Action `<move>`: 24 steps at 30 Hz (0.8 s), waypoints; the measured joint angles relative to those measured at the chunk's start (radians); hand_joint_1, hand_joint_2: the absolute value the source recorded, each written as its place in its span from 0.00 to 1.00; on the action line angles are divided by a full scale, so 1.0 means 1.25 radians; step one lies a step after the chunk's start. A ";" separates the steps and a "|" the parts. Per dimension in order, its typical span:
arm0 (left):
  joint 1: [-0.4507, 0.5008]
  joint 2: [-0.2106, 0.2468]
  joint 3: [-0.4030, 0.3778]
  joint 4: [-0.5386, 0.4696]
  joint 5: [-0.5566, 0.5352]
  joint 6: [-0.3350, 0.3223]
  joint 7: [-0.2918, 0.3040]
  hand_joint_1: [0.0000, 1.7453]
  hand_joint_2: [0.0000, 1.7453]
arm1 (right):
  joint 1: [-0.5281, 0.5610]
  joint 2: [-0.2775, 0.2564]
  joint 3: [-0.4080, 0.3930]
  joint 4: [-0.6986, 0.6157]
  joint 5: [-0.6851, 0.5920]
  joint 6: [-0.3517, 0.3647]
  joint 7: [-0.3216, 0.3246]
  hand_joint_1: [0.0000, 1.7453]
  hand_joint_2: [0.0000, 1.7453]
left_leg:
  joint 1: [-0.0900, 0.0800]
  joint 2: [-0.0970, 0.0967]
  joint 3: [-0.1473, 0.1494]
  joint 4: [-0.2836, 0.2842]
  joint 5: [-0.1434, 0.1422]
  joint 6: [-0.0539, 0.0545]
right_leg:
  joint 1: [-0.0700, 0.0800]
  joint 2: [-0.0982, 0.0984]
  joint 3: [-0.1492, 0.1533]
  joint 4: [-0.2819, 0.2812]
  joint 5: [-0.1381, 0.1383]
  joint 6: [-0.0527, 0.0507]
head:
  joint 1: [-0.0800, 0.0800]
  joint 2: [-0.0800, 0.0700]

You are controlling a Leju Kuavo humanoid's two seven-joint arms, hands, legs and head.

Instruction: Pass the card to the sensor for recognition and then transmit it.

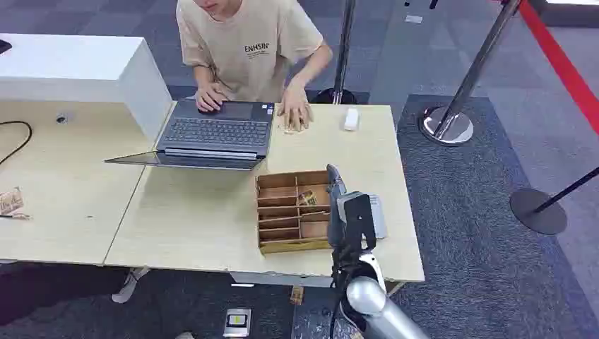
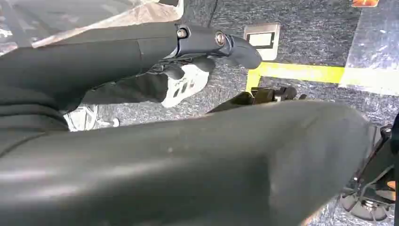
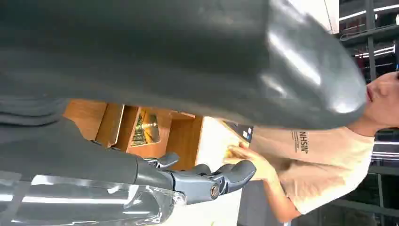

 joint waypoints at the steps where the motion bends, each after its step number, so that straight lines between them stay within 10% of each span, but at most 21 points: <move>1: 0.000 0.000 0.000 0.000 0.000 -0.001 0.000 0.00 0.00 | 0.000 0.000 0.000 0.001 0.000 0.001 0.000 0.00 0.00 | 0.000 0.000 0.000 0.000 0.000 0.000 | 0.000 0.000 0.000 0.000 0.000 0.000 | 0.000 0.000; 24: -0.015 -0.001 0.000 0.000 -0.002 -0.020 -0.005 0.00 0.00 | -0.039 0.013 0.004 0.042 -0.016 0.015 -0.018 0.00 0.00 | 0.000 0.000 0.000 0.000 0.000 0.000 | 0.000 0.000 0.000 0.000 0.000 0.000 | 0.000 0.000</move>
